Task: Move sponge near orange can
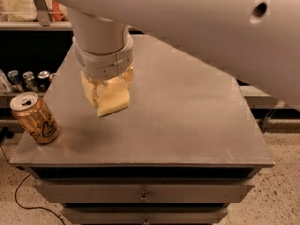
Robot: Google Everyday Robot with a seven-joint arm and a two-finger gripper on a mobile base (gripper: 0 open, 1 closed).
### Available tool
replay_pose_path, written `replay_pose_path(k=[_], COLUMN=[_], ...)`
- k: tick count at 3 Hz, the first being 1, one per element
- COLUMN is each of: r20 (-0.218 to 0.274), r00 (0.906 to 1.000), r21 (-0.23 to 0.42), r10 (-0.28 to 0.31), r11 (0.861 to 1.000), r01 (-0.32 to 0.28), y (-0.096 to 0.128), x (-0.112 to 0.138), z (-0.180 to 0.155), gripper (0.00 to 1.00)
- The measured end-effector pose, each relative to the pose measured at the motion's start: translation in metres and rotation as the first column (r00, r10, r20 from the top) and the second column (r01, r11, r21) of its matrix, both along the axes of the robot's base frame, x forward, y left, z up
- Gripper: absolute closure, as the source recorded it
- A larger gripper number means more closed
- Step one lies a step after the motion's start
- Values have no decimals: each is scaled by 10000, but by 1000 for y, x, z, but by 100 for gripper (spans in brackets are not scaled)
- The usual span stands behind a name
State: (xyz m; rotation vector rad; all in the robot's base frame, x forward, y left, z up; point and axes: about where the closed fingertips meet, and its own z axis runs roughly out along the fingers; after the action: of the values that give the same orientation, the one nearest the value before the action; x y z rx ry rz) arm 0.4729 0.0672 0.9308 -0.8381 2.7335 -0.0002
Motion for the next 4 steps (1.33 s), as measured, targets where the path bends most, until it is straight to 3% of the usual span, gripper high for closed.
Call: replay_pose_path(k=[2, 4], r20=[-99, -174], r00=[9973, 9985], r21=[-707, -767], r10=[722, 517], r11=[9948, 9956], r01=[-728, -529], y=[61, 85], x=[-5, 21], z=[-16, -17], gripper=[100, 100])
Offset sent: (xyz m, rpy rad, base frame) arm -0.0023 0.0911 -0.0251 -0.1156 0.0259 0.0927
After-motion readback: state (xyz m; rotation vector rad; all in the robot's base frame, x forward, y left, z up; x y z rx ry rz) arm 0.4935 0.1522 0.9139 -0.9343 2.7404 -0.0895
